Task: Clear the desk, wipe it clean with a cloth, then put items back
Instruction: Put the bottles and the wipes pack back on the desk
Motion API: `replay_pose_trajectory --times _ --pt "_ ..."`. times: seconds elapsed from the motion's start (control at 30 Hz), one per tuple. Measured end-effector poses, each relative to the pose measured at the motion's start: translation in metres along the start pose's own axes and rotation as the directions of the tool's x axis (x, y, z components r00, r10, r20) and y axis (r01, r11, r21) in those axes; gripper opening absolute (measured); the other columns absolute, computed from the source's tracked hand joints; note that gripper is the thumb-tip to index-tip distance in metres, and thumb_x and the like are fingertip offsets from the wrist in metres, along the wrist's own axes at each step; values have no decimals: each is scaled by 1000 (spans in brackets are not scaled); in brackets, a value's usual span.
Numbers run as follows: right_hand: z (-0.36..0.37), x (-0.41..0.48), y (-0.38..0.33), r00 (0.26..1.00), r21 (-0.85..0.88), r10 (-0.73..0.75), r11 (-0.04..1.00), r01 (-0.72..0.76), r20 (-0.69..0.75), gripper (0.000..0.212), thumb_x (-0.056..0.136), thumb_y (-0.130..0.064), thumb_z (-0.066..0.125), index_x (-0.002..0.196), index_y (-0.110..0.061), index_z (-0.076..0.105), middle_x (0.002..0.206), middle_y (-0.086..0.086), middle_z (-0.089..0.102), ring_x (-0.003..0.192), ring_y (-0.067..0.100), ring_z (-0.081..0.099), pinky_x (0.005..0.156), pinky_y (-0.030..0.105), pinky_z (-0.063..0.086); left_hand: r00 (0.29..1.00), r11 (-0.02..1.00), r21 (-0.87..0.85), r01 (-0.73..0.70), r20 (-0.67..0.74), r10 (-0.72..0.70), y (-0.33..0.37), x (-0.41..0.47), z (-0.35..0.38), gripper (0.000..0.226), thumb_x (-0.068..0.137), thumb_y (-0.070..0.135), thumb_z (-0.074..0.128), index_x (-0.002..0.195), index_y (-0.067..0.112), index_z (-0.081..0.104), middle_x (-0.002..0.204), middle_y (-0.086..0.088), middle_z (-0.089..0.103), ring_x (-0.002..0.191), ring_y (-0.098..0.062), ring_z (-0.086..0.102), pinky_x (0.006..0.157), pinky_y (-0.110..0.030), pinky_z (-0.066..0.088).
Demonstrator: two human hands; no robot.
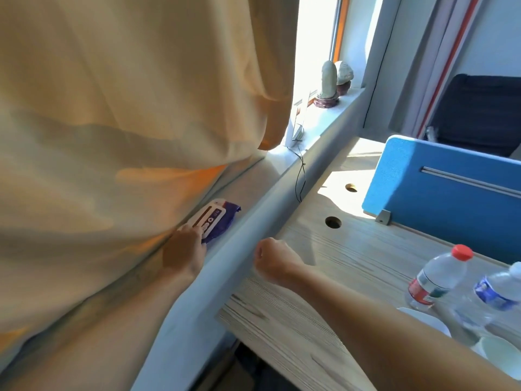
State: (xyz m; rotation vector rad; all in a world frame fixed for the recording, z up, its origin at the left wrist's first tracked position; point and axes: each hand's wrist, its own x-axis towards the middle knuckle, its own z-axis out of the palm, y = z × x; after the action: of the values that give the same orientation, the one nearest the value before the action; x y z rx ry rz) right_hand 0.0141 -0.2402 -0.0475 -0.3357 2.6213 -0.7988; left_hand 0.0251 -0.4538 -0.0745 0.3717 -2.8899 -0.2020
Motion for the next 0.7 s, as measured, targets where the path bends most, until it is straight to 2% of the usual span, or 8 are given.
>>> replay_pose_trajectory --times 0.13,0.2,0.27,0.4,0.5,0.57,0.63,0.7 --pt "-2 2 -10 998 377 50 924 -57 26 20 96 -25 52 92 -9 63 93 12 64 82 25 59 70 32 47 980 987 -141 -80 -194 51 25 -7 -25 15 93 18 61 81 10 55 76 -16 67 65 -35 63 54 -33 38" --pt "-13 -1 -17 984 726 88 666 -172 152 40 98 -48 55 114 -11 58 113 10 63 101 23 62 84 37 54 962 966 -209 -152 -254 97 50 -12 -40 23 92 20 62 77 16 45 62 -8 57 53 -30 54 52 -29 30" --pt "-31 -4 -16 973 879 55 420 -226 223 61 90 -60 58 125 -10 56 122 10 64 113 28 62 97 49 52 923 916 -236 -325 -289 253 82 -16 -51 21 91 24 62 78 17 49 64 2 51 52 -22 50 50 -27 33" --pt "-78 -22 15 986 977 160 200 -80 49 35 94 -27 65 126 -13 60 113 17 71 109 35 67 93 52 55 826 695 -446 -564 -288 484 146 -20 -59 34 96 39 42 90 15 65 84 2 64 65 -13 56 61 -26 52" --pt "-114 -47 58 977 971 201 238 16 -65 37 93 -7 59 129 -15 56 115 13 69 105 32 68 86 51 58 930 611 -702 -364 -244 274 194 -11 -60 29 98 39 50 115 17 58 109 1 60 90 -13 58 74 -25 52" --pt "-139 -75 92 982 968 171 248 36 -81 35 93 -6 59 127 -14 57 111 12 70 100 28 70 81 47 60 964 505 -859 -83 59 259 237 -7 -58 41 95 39 61 127 18 47 116 2 56 94 -12 60 72 -24 52" --pt "-162 -108 126 982 955 163 291 49 -100 39 93 -9 62 131 -11 55 116 15 68 105 31 68 87 47 58 874 349 -923 162 299 384 284 -17 -58 44 90 42 69 122 17 53 111 -1 68 91 -15 70 75 -35 60" --pt "-179 -143 167 956 953 235 284 103 -173 43 92 -9 63 134 -8 53 119 17 67 104 32 69 87 45 58 803 243 -933 266 353 480 336 -41 -57 42 87 34 74 121 16 58 108 -5 72 94 -22 73 82 -43 61"
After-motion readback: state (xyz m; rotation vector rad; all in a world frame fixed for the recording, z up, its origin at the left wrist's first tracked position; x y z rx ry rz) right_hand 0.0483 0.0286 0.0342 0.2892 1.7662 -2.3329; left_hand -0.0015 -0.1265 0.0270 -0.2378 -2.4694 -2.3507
